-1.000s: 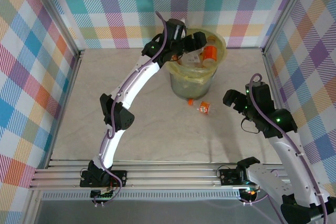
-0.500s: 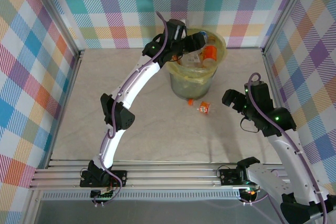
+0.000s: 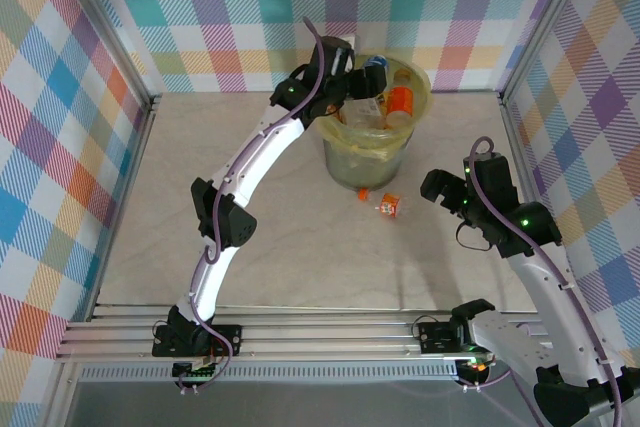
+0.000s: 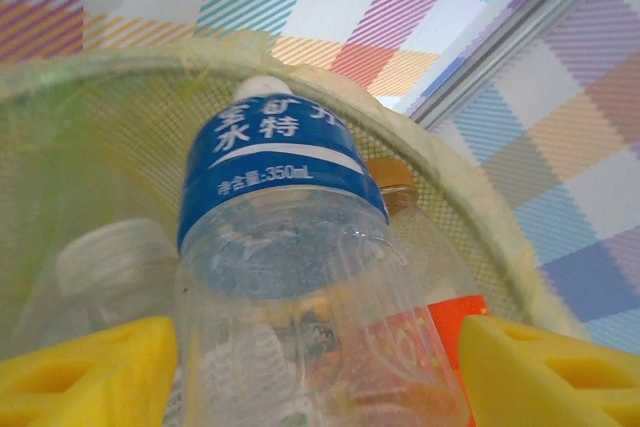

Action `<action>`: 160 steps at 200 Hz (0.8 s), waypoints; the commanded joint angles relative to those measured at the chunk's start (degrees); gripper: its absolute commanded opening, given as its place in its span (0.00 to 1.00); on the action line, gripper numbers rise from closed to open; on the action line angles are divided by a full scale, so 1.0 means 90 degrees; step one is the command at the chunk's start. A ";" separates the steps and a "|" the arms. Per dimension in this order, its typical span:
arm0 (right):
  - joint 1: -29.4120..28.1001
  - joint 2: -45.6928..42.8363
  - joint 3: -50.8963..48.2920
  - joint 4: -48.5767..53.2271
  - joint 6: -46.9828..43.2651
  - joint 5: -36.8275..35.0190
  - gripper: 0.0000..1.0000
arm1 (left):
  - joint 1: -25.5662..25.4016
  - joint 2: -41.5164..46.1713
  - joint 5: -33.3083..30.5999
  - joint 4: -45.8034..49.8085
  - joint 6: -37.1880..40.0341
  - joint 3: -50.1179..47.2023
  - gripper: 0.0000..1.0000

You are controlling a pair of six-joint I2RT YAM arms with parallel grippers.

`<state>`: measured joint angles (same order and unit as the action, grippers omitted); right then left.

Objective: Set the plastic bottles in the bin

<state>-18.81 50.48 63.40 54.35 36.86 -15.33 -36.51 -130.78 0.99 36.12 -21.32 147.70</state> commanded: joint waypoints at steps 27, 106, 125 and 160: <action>0.0021 0.0022 0.0036 -0.0152 -0.0019 0.0102 1.00 | 0.0150 0.0212 0.0729 0.0400 0.2567 0.0253 0.67; 0.0019 0.0108 0.0079 -0.0077 0.0015 0.0179 0.99 | 0.0502 0.0156 0.1380 0.0397 0.4966 0.0249 0.65; 0.0019 0.0156 0.0129 -0.0033 0.0009 0.0198 1.00 | 0.0731 0.0122 0.1806 0.0196 0.5040 0.0258 0.65; 0.0020 0.0215 0.0163 0.0030 0.0013 0.0219 1.00 | 0.1080 0.0017 0.2562 -0.0110 0.5211 0.0257 0.65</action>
<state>-18.81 52.29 63.42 54.08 36.86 -14.22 -29.43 -130.78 17.63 37.34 22.20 148.75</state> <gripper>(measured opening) 0.996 0.651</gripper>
